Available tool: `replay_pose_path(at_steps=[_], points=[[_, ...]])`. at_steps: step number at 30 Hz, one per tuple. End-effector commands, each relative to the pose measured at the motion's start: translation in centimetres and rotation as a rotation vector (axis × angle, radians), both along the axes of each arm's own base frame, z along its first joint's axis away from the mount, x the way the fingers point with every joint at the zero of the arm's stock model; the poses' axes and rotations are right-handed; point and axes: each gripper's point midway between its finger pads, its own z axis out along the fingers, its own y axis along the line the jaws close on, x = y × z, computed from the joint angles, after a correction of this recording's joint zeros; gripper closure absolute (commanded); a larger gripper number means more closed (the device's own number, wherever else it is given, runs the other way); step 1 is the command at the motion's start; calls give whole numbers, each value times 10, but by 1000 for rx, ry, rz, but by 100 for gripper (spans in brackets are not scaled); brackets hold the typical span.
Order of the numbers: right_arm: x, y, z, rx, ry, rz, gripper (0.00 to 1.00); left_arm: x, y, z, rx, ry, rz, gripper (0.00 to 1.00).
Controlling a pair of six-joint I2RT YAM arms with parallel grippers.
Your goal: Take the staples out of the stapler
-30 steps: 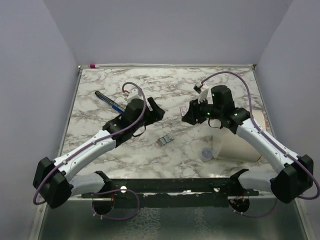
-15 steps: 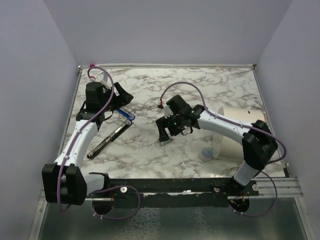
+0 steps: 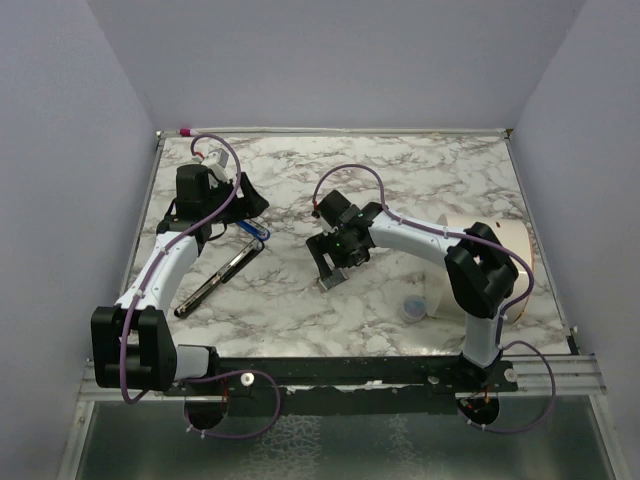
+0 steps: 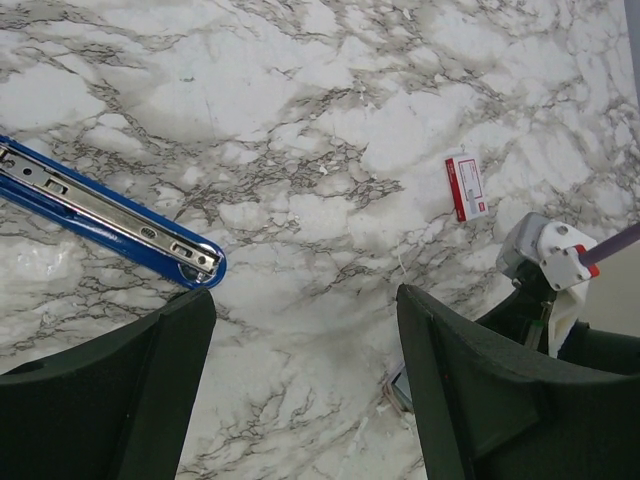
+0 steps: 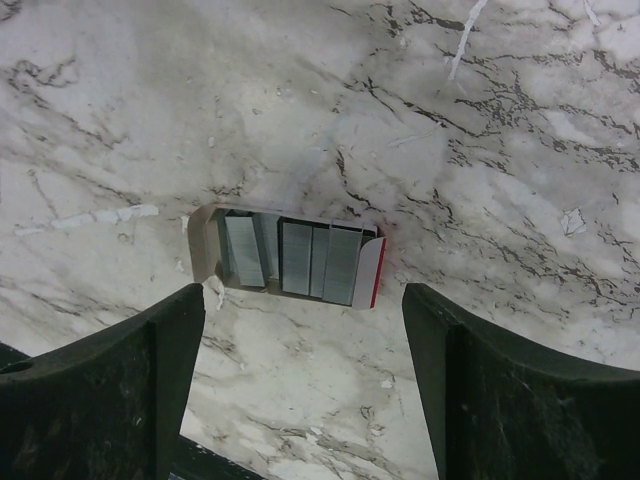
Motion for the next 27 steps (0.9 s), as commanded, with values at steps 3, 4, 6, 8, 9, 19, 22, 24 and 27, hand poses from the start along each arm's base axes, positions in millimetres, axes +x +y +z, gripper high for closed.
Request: replay_pose_path(at_steps=[3,4,6,8,9,19,22,24,27], points=[[6,1,-11,-45,2,-37,20,-9,-3,-5,4,5,-53,24],[6,2,-12,-43,3,-36,21,-9,-4,-6,4,8,-55,24],[5,2,-15,-46,9,-35,23,-9,-4,-6,2,10,-56,24],[4,3,-17,-45,14,-31,24,-9,-4,-7,1,13,-58,24],[4,4,-18,-41,16,-26,24,-9,-4,-7,1,12,-58,24],[0,6,-26,-38,38,-2,24,-8,-3,-9,-5,15,-54,24],[0,5,-28,-43,42,-1,24,-9,-4,-9,-6,15,-56,24],[0,6,-29,-43,43,2,24,-9,-3,-8,-7,13,-55,24],[0,5,-31,-49,47,3,24,-9,-3,-8,-8,13,-56,24]])
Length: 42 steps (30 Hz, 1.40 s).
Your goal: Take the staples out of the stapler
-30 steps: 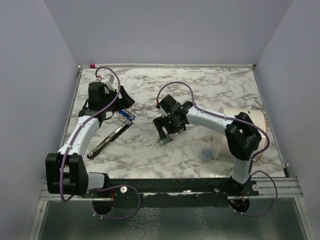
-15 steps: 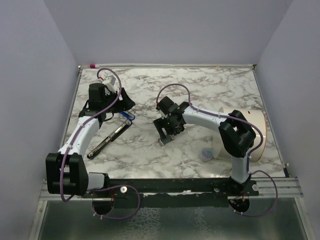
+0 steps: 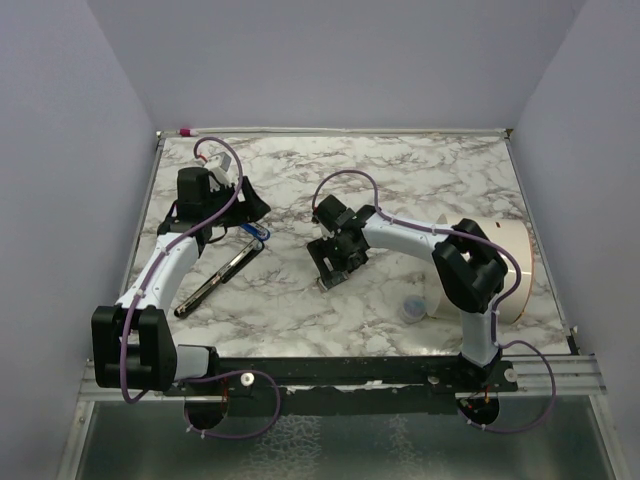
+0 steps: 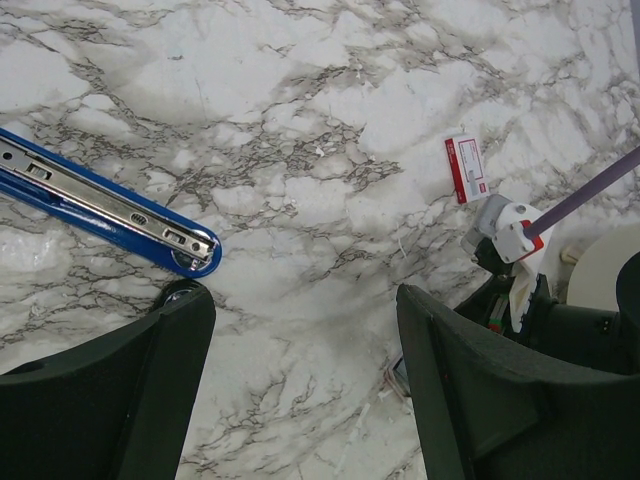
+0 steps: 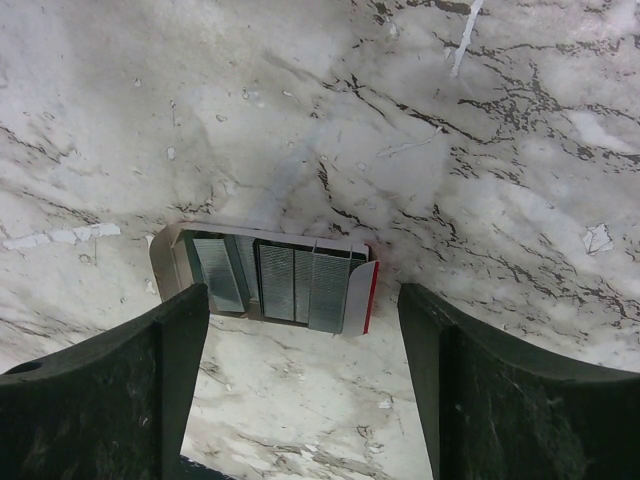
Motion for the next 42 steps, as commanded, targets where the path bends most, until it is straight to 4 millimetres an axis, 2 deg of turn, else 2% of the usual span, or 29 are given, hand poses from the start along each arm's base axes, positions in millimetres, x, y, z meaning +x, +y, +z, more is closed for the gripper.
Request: replay_pose_path(at_steps=[1,13,24,35,42], points=[[0,9,-3,12,1,26,24,-2,-1,0,-9,-5,-22,24],[-5,9,-10,-28,8,37,24,-3,-1,1,-13,-8,-23,24],[-4,4,-15,-71,3,27,29,-3,-2,1,-18,-8,-26,24],[-4,-2,-20,-139,-15,16,29,-4,-2,1,-22,-8,-29,24],[-3,-1,-18,-134,-19,-8,34,-4,-3,1,-26,-7,-31,24]])
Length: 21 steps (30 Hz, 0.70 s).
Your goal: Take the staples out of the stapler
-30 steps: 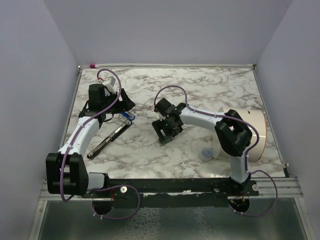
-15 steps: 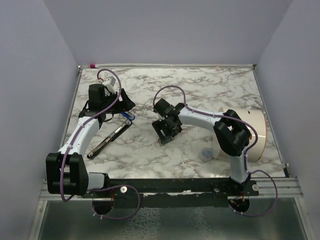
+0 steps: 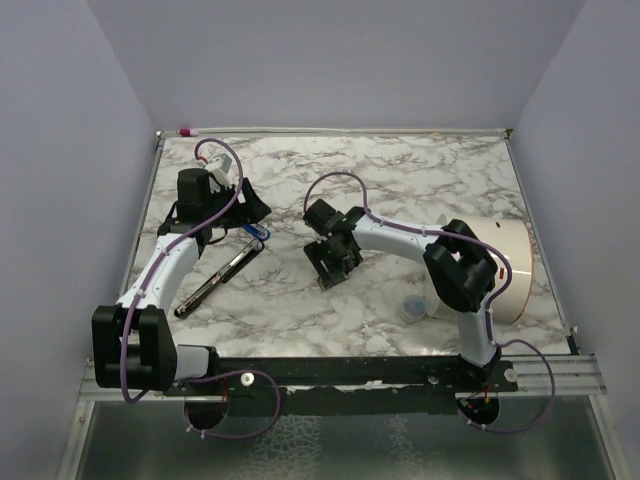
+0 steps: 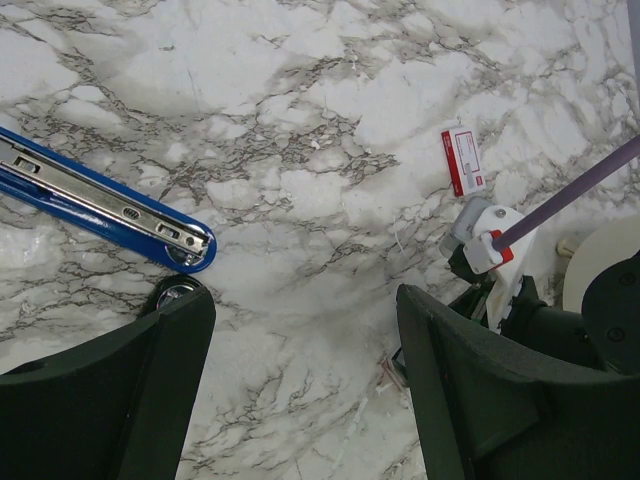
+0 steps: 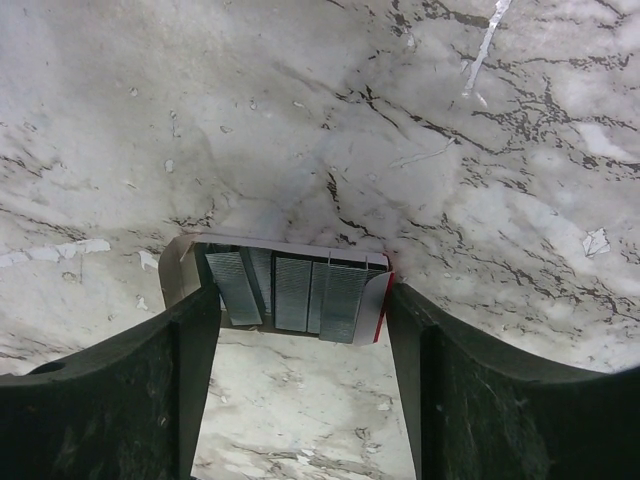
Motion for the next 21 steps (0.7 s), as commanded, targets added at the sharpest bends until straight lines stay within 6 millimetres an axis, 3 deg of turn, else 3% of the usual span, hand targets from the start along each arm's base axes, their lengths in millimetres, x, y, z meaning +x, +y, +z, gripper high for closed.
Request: replay_pose_path(at_steps=[1,15,21], points=[[-2,-4,-13,-45,13,-32,35,-1,-2,4,-18,-17,-21,24],[8,1,-5,-26,-30,-70,32,-2,-4,2,-30,-12,-29,24],[9,0,-11,-45,-25,-78,32,-2,-5,2,-33,-13,-32,24]])
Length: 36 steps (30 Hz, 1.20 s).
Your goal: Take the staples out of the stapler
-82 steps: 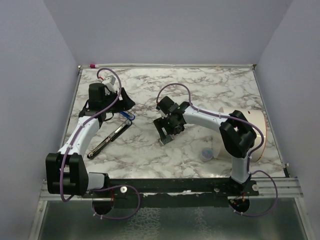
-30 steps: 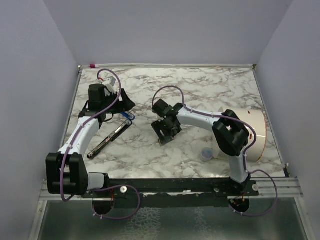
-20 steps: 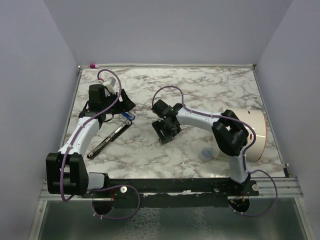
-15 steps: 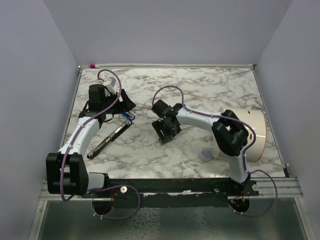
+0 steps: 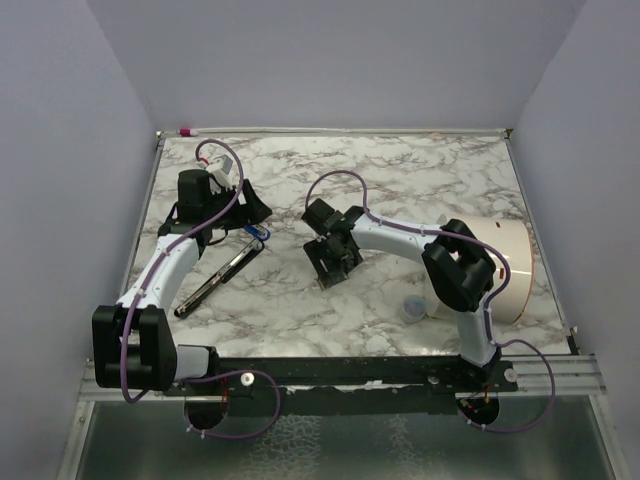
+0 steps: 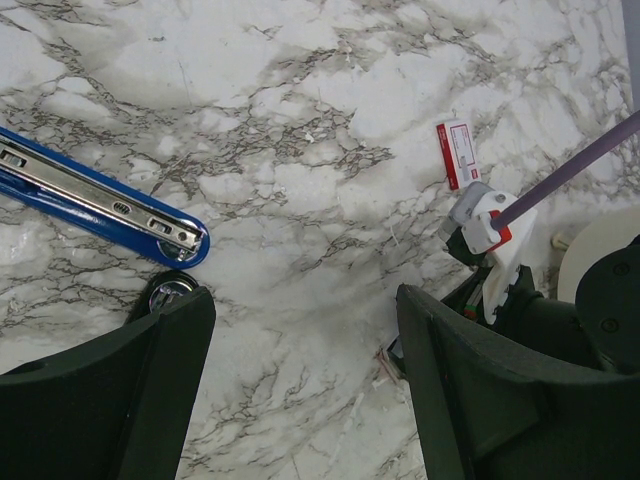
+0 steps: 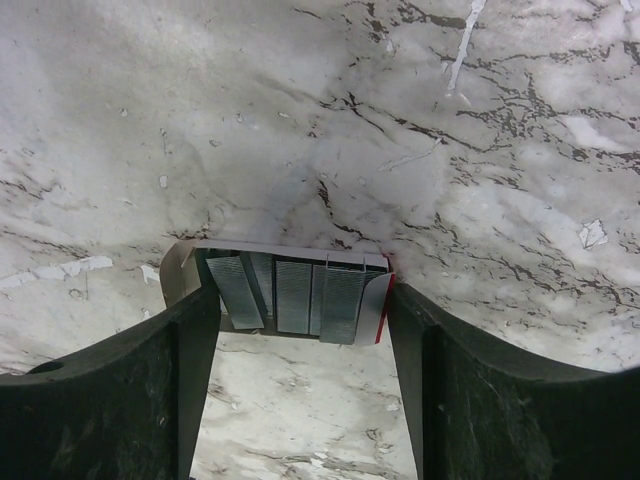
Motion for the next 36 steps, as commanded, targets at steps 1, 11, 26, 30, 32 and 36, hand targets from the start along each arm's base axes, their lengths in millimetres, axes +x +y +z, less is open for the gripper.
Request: replay_pose_path(at_steps=[1,11,26,30,32,36], points=[[5,0,-11,-38,-10,-27,33,1,-2,5,-22,-23,-18,24],[8,0,-8,-43,-24,-37,46,0,-4,4,-32,-21,-27,24],[5,-1,3,-26,-26,-17,38,0,-6,4,-39,-19,-35,24],[2,-3,1,-31,-14,-13,38,0,-6,4,-40,-22,-37,24],[0,-3,2,-22,-11,-9,38,-1,-6,3,-40,-18,-37,24],[0,-6,1,-33,-16,-14,42,0,-6,2,-40,-17,-36,24]])
